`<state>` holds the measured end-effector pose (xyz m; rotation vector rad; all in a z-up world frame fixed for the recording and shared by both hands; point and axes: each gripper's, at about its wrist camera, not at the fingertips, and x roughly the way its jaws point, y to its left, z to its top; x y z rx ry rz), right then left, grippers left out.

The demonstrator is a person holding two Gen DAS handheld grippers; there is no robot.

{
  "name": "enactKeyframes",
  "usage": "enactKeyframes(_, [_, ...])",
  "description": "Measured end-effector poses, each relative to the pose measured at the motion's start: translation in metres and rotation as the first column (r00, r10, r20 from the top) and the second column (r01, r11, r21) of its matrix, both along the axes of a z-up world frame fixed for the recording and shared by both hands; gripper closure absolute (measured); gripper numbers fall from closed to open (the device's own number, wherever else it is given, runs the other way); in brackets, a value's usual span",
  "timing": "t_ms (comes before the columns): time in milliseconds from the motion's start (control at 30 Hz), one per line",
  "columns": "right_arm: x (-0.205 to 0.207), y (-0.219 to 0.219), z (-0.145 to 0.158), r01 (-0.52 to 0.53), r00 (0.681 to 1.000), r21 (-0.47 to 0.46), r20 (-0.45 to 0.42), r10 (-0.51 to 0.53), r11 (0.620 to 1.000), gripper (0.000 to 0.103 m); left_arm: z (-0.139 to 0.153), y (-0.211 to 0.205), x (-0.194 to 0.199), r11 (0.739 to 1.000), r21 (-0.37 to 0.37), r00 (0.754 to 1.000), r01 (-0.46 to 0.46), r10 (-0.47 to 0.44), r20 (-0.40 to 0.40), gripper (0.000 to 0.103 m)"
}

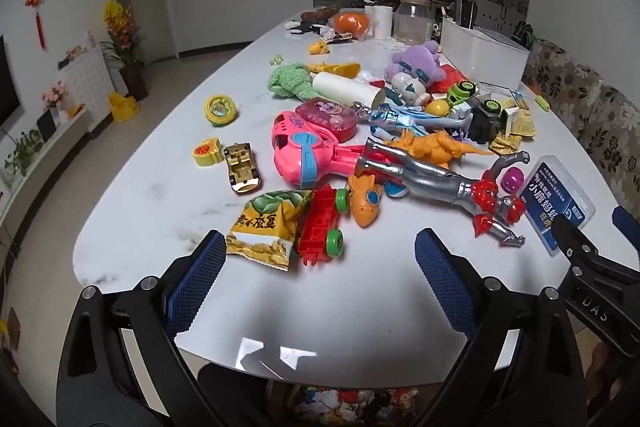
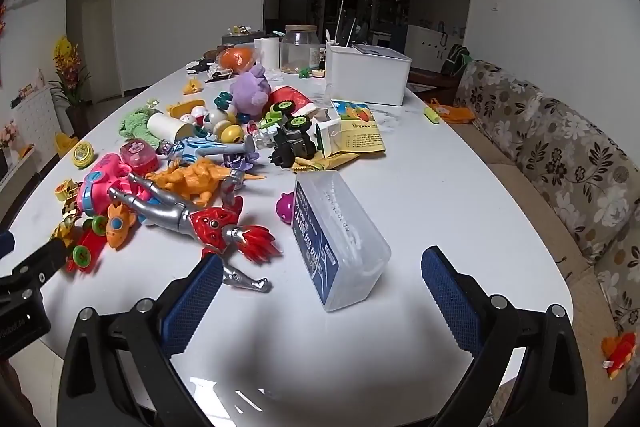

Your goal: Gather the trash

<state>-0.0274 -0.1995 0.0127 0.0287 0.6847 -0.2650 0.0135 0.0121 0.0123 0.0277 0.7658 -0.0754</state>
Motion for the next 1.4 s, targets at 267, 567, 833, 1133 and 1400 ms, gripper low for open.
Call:
enactKeyframes(267, [0.0, -0.003, -0.001, -0.008, 1.0, 0.028, 0.002, 0.008, 1.0, 0.005, -0.001, 0.001, -0.002, 1.0, -0.016, 1.0, -0.016, 0.016, -0.005, 0.01])
enactKeyframes(567, [0.001, -0.004, -0.002, -0.004, 1.0, 0.024, -0.009, 0.004, 1.0, 0.005, -0.004, -0.002, -0.005, 1.0, -0.003, 1.0, -0.017, 0.017, -0.008, 0.01])
enactKeyframes(833, [0.002, -0.004, -0.006, -0.019, 0.999, 0.009, -0.031, 0.019, 1.0, 0.005, -0.008, -0.002, -0.006, 0.999, 0.02, 0.999, -0.025, 0.025, -0.019, 0.01])
enactKeyframes(1133, [0.001, -0.004, -0.006, -0.03, 0.999, 0.018, -0.027, 0.03, 0.999, 0.005, -0.012, -0.002, -0.004, 0.999, 0.029, 0.999, -0.034, 0.034, -0.033, 0.01])
enactKeyframes(1400, [0.0, -0.009, -0.007, -0.044, 0.999, 0.058, -0.027, 0.046, 0.997, 0.005, -0.015, -0.006, -0.007, 0.999, 0.027, 0.999, -0.023, 0.024, -0.038, 0.01])
